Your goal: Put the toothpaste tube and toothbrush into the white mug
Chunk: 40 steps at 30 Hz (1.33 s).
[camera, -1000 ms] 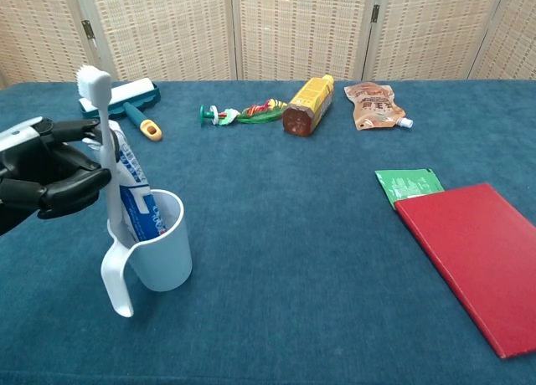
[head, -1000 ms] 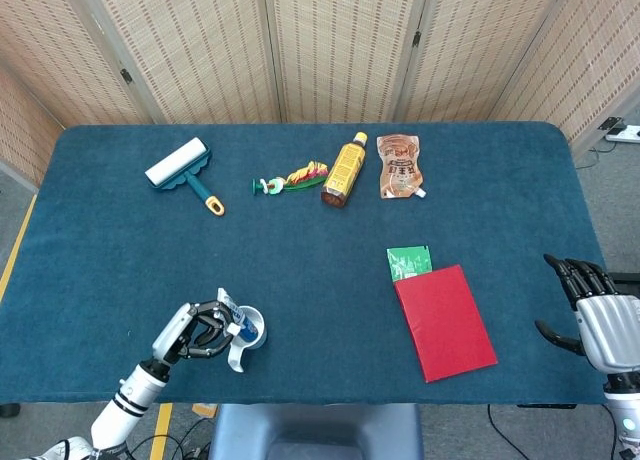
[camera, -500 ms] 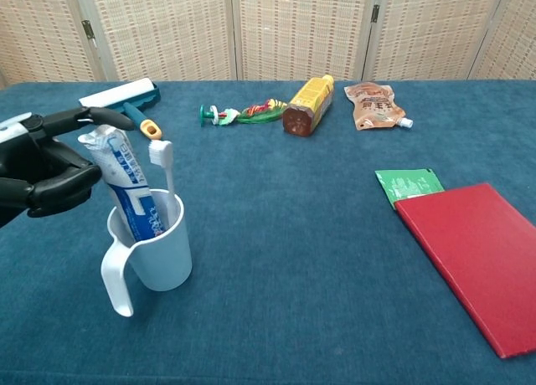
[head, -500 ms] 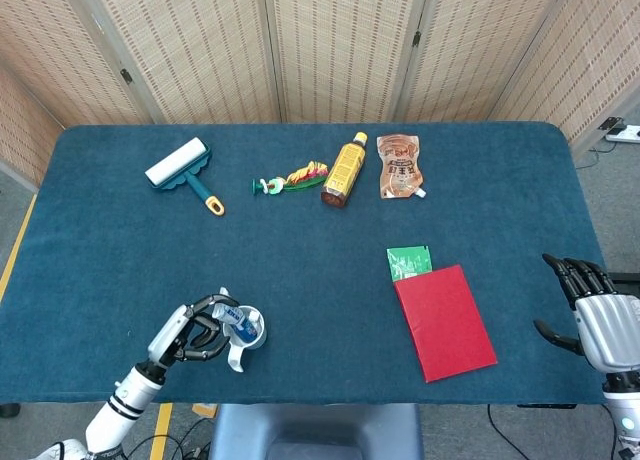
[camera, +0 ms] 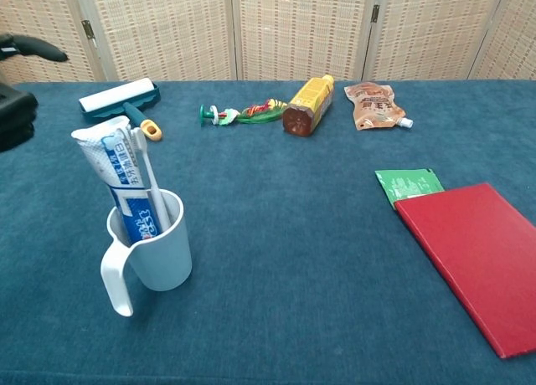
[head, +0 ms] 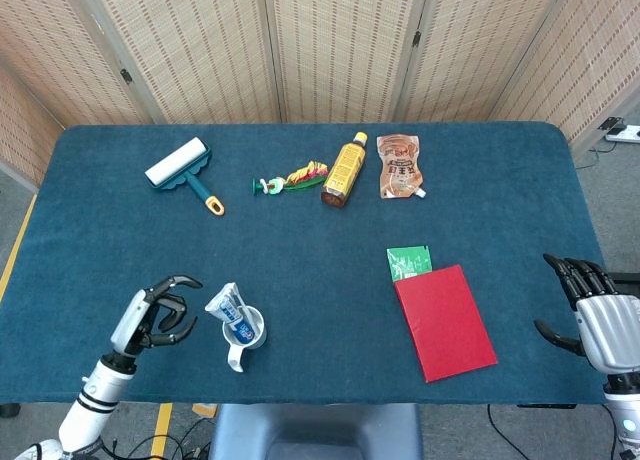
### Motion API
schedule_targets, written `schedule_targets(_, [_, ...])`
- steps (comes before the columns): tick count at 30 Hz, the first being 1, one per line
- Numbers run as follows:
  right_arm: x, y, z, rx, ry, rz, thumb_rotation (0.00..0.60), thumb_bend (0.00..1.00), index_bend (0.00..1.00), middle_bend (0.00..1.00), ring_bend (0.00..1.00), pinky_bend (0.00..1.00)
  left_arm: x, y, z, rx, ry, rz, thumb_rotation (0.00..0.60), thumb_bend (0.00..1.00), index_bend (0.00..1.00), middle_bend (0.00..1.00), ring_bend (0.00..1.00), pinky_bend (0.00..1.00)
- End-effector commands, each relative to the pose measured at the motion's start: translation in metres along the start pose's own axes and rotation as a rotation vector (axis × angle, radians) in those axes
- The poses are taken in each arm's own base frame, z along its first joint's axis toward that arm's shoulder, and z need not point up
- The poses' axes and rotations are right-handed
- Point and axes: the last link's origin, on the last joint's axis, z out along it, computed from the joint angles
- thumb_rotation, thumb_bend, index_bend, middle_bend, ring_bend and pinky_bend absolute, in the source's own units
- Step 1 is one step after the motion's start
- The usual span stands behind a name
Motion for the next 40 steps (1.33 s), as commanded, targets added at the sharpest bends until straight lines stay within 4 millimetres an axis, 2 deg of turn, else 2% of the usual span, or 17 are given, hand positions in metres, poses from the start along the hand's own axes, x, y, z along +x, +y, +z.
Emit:
schedule_targets(1, [0.0, 0.0, 0.0, 0.001, 0.0, 0.001, 0.6, 0.09, 0.09, 0.21, 0.17, 0.18, 0.026, 0.01, 0.004, -0.021, 0.092, 0.044, 0.6, 0.42, 0.39, 0.98, 0.88, 1.0])
schedule_targets(4, [0.0, 0.0, 0.0, 0.003, -0.001, 0.001, 0.6, 0.09, 0.09, 0.21, 0.17, 0.18, 0.05, 0.015, 0.008, -0.007, 0.151, 0.104, 0.6, 0.42, 0.42, 0.96, 0.85, 1.0])
schedule_targets(7, [0.0, 0.0, 0.0, 0.007, -0.001, 0.002, 0.6, 0.09, 0.09, 0.21, 0.17, 0.18, 0.074, 0.017, 0.01, 0.056, 0.188, 0.214, 0.6, 0.42, 0.44, 0.89, 0.77, 0.98])
schedule_targets(10, [-0.002, 0.0, 0.0, 0.008, -0.004, 0.003, 0.6, 0.09, 0.09, 0.21, 0.17, 0.18, 0.095, 0.015, 0.011, 0.144, 0.213, 0.356, 0.6, 0.42, 0.44, 0.78, 0.65, 0.9])
schedule_targets(11, [-0.002, 0.0, 0.0, 0.01, -0.005, 0.003, 0.6, 0.09, 0.09, 0.21, 0.17, 0.18, 0.1, 0.015, 0.011, 0.173, 0.218, 0.398, 0.6, 0.42, 0.43, 0.74, 0.6, 0.84])
schedule_targets(15, [-0.003, 0.003, 0.001, 0.006, -0.012, 0.001, 0.6, 0.09, 0.09, 0.21, 0.17, 0.18, 0.119, 0.007, 0.005, 0.301, 0.219, 0.634, 0.6, 0.42, 0.42, 0.64, 0.49, 0.73])
schedule_targets(18, [-0.005, 0.006, 0.001, 0.0, -0.021, 0.003, 0.6, 0.09, 0.09, 0.21, 0.18, 0.18, 0.122, -0.001, -0.002, 0.365, 0.211, 0.764, 0.6, 0.42, 0.41, 0.57, 0.44, 0.61])
schedule_targets(24, [-0.01, 0.011, 0.0, -0.006, -0.061, -0.002, 0.6, 0.12, 0.09, 0.21, 0.17, 0.18, 0.122, -0.006, -0.022, 0.437, 0.217, 0.954, 0.6, 0.42, 0.35, 0.49, 0.35, 0.49])
schedule_targets(33, [-0.017, 0.015, -0.003, -0.006, -0.099, 0.036, 0.6, 0.12, 0.09, 0.21, 0.17, 0.18, 0.106, -0.005, -0.057, 0.479, 0.178, 1.082, 0.6, 0.42, 0.34, 0.45, 0.3, 0.43])
schedule_targets(40, [-0.02, 0.016, -0.003, -0.003, -0.103, 0.053, 0.6, 0.12, 0.09, 0.21, 0.17, 0.18, 0.092, -0.002, -0.07, 0.458, 0.173, 1.099, 0.6, 0.42, 0.34, 0.45, 0.3, 0.42])
